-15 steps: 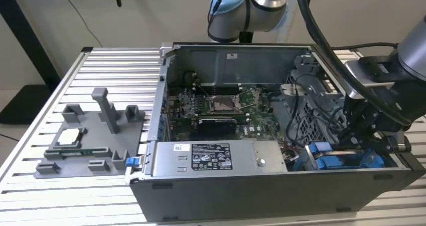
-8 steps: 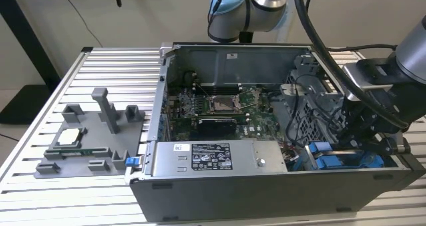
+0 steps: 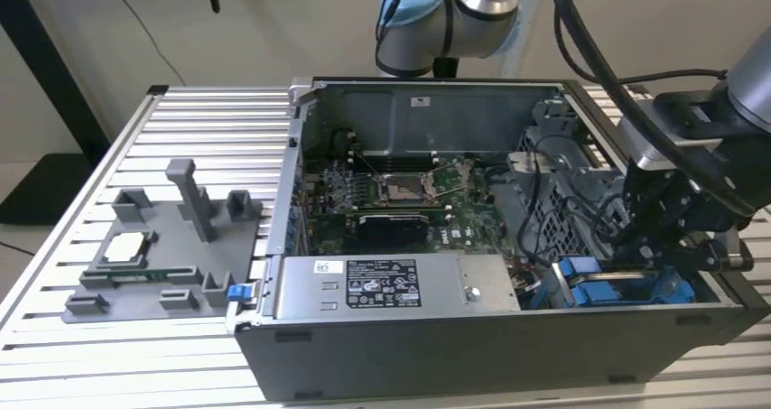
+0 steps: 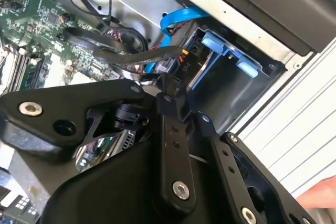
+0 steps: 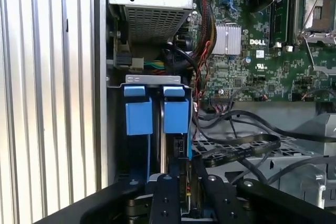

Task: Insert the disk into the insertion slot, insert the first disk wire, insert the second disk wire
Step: 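Insert the second disk wire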

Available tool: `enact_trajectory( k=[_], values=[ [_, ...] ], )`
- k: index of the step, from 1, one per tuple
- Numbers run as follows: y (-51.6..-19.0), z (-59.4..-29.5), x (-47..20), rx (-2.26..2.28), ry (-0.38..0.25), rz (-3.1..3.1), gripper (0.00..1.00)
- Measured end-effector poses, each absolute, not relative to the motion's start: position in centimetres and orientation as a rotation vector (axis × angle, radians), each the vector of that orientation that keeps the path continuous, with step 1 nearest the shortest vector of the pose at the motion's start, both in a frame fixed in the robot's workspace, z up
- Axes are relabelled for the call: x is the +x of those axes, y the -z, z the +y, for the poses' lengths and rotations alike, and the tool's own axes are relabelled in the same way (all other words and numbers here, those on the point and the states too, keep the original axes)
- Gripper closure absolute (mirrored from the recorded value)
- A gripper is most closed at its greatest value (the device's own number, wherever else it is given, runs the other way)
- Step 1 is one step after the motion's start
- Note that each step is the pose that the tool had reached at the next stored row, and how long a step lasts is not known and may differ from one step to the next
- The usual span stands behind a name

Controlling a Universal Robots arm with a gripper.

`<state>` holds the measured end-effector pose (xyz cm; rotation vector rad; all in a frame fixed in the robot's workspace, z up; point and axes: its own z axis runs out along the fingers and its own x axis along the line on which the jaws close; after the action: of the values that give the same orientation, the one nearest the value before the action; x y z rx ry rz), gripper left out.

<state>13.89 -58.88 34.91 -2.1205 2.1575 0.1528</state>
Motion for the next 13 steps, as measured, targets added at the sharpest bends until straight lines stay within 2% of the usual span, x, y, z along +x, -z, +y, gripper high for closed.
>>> enact_trajectory(
  k=[13],
  values=[
    [-37.2,-58.9,13.9,-2.12,-0.153,2.158,0.0]
  ],
)
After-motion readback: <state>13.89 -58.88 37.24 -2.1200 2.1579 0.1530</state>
